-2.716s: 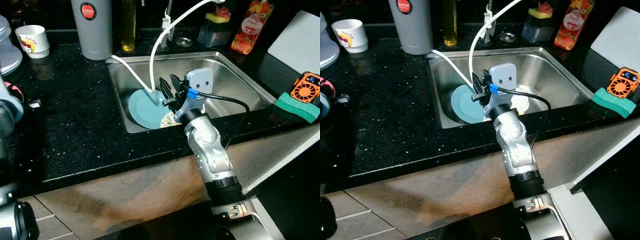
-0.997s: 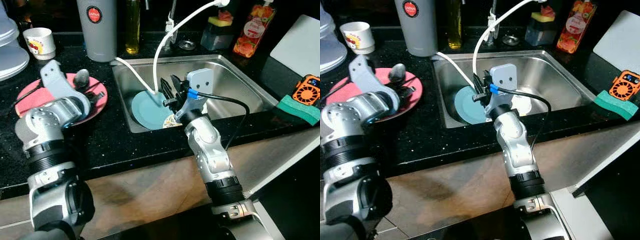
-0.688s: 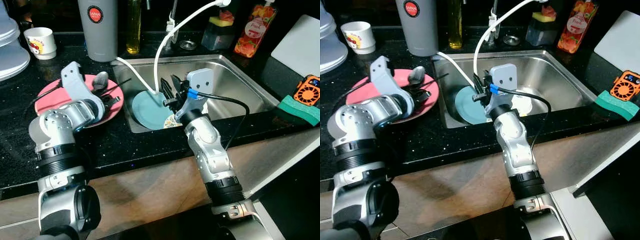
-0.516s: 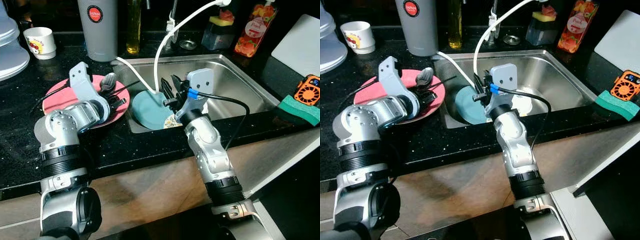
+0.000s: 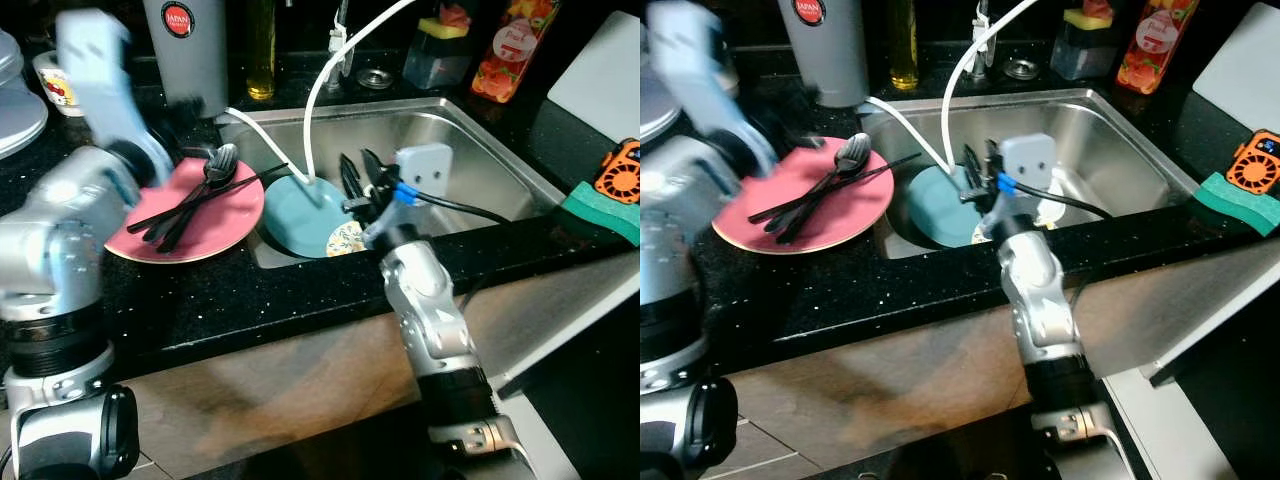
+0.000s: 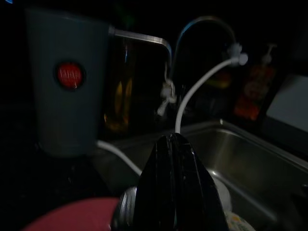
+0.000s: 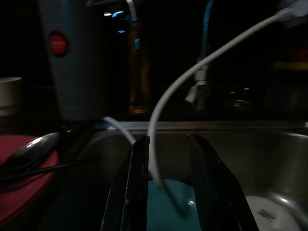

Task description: Kitchen organization

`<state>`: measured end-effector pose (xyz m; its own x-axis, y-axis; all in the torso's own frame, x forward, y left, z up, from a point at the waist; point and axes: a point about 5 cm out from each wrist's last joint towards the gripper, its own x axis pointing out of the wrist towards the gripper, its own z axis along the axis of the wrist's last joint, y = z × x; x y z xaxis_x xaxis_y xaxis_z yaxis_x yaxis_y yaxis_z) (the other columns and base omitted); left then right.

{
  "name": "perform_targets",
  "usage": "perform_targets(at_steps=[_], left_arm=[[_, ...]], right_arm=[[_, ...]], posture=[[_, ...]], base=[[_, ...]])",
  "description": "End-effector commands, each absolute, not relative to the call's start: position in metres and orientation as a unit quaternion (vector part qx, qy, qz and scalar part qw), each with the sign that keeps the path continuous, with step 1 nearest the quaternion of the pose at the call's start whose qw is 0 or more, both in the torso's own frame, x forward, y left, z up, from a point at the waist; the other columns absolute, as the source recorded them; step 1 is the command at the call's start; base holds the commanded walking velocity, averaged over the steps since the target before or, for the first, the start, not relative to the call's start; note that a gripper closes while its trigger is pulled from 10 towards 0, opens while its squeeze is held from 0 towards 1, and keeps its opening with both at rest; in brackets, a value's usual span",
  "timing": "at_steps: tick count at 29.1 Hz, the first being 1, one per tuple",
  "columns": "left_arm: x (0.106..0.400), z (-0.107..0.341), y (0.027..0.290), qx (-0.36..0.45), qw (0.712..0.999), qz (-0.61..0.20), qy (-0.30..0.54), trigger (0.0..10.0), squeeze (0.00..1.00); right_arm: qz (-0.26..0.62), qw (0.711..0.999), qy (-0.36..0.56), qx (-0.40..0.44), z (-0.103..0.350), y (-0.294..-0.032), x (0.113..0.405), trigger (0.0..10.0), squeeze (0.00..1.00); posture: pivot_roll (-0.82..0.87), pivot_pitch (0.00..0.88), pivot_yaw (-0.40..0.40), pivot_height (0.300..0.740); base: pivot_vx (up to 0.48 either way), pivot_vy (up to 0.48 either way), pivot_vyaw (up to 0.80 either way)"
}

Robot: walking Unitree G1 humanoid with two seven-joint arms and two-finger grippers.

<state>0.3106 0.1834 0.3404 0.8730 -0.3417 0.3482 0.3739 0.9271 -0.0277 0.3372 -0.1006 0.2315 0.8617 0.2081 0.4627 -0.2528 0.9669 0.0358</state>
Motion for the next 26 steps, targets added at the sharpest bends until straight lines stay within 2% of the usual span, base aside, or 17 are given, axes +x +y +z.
perform_targets(at_steps=[1,3,8,9,12,14,17,24,25,26], left_arm=[[0.313,0.324,0.179,0.004,0.97,-0.187,-0.154,10.0,0.0],[0.319,0.299,0.176,0.03,0.975,-0.195,-0.103,10.0,0.0],[0.324,0.279,0.178,0.027,0.979,-0.199,-0.043,10.0,0.0],[0.336,0.268,0.192,0.076,0.978,-0.193,0.007,10.0,0.0],[0.345,0.268,0.205,0.118,0.974,-0.191,0.034,10.0,0.0],[0.353,0.278,0.216,0.147,0.965,-0.213,0.039,10.0,0.0],[0.355,0.292,0.234,0.173,0.928,-0.316,0.09,10.0,0.0],[0.359,0.299,0.245,0.202,0.899,-0.376,0.096,10.0,0.0],[0.36,0.299,0.244,0.201,0.89,-0.396,0.105,10.0,1.0],[0.359,0.299,0.243,0.203,0.886,-0.404,0.107,10.0,1.0]], right_arm=[[0.091,0.964,-0.246,0.045,0.234,-0.11,0.334,10.0,0.0],[0.059,0.967,-0.247,0.034,0.234,-0.12,0.331,10.0,0.0],[0.025,0.969,-0.244,0.021,0.232,-0.135,0.328,10.0,0.0],[-0.005,0.97,-0.244,0.006,0.232,-0.151,0.325,10.0,0.0],[-0.021,0.969,-0.247,-0.001,0.234,-0.161,0.325,10.0,0.0],[-0.031,0.967,-0.253,-0.008,0.238,-0.167,0.326,10.0,0.0],[-0.029,0.965,-0.261,-0.015,0.243,-0.168,0.327,10.0,0.0],[-0.012,0.964,-0.266,-0.015,0.246,-0.159,0.327,10.0,0.0],[-0.012,0.964,-0.266,-0.012,0.246,-0.157,0.326,10.0,0.0],[-0.012,0.964,-0.266,-0.011,0.245,-0.157,0.325,10.0,0.0]], posture=[[0.22,0.032,-0.038,0.74],[0.2,0.019,-0.042,0.74],[0.19,0.007,-0.035,0.74],[0.17,0.001,-0.027,0.74],[0.16,0.001,-0.023,0.74],[0.16,0.0,-0.015,0.74],[0.16,0.0,-0.013,0.74],[0.17,0.0,0.005,0.74],[0.16,0.0,0.007,0.74],[0.16,0.0,0.008,0.74]], base=[[0.0,0.0,0.0],[0.0,0.0,0.0],[0.0,0.0,0.0],[0.0,0.0,0.0],[0.0,0.0,0.0],[0.0,0.0,0.0],[0.0,0.0,0.0],[0.0,0.0,0.0],[0.0,0.0,0.0],[0.0,0.0,0.0]])
